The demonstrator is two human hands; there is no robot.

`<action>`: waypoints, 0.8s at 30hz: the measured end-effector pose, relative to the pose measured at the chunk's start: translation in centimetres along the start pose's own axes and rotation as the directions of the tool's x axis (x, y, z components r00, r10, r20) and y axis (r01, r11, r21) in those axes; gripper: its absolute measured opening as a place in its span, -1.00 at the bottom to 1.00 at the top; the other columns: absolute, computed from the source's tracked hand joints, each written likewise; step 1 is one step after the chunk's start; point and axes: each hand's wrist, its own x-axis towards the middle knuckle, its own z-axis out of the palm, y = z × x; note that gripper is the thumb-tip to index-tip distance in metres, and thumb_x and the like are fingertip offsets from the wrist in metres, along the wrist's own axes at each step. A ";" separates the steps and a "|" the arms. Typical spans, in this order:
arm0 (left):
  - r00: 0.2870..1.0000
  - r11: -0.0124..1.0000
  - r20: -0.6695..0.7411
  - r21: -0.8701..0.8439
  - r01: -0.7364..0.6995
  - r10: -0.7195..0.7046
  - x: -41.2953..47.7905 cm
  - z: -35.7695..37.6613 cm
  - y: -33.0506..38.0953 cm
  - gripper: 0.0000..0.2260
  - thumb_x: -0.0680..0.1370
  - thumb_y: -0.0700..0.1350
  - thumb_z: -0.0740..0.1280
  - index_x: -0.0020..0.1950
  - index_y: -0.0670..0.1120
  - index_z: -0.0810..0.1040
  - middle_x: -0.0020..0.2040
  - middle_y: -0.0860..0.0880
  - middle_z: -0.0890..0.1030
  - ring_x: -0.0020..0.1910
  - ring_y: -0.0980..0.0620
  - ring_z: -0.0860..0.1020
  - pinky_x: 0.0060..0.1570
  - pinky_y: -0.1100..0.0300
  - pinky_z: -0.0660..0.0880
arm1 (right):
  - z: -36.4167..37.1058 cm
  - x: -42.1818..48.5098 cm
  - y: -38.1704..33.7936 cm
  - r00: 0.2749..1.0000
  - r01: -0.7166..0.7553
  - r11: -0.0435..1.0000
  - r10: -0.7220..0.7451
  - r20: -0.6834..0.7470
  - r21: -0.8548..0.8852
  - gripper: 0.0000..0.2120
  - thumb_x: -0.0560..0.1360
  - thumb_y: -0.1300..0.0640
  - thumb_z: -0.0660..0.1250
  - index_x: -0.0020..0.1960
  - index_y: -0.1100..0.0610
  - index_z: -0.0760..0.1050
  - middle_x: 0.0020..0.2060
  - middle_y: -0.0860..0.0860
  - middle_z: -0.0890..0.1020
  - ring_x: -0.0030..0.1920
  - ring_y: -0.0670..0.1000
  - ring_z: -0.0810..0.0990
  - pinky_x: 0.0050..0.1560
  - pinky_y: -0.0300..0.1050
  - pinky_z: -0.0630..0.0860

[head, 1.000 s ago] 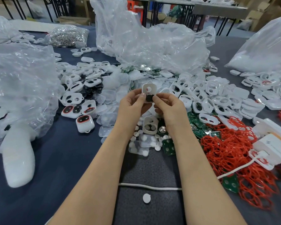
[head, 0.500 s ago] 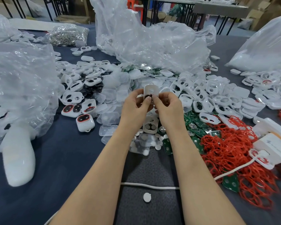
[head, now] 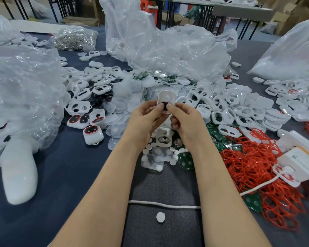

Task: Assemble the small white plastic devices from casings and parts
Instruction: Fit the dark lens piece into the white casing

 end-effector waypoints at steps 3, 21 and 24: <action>0.996 0.973 -0.025 0.216 -0.081 0.088 0.0 0.0 -0.3 -0.93 0.57 -0.28 0.32 -0.03 -0.13 0.56 -0.18 -0.02 0.68 -0.17 0.12 0.67 -0.13 0.34 0.56 | 0.1 0.0 0.2 0.994 0.069 0.973 -0.087 -0.071 -0.221 -0.93 0.53 0.13 0.35 -0.12 0.09 0.58 -0.47 -0.20 0.54 -0.44 -0.23 0.45 -0.32 -0.29 0.37; 0.908 0.596 0.011 0.751 -0.284 0.419 -0.8 0.8 -0.9 -0.77 0.60 -0.19 0.25 -0.12 0.15 0.43 -0.15 0.03 0.67 -0.23 0.12 0.66 -0.15 0.24 0.58 | 1.0 -0.4 0.7 0.937 0.216 0.827 -0.326 -0.129 -0.519 -0.93 0.54 0.15 0.33 -0.11 0.12 0.49 -0.28 -0.10 0.56 -0.25 -0.16 0.51 -0.22 -0.40 0.40; 0.915 0.653 0.001 0.700 -0.290 0.404 -0.7 0.8 -0.7 -0.81 0.59 -0.24 0.26 -0.06 0.06 0.52 -0.08 -0.02 0.67 -0.11 0.02 0.66 -0.04 0.16 0.58 | 1.0 -0.4 0.8 0.906 0.279 0.806 -0.400 -0.134 -0.523 -0.97 0.52 0.19 0.34 -0.04 0.15 0.51 -0.19 0.05 0.59 -0.17 0.01 0.54 -0.11 -0.18 0.47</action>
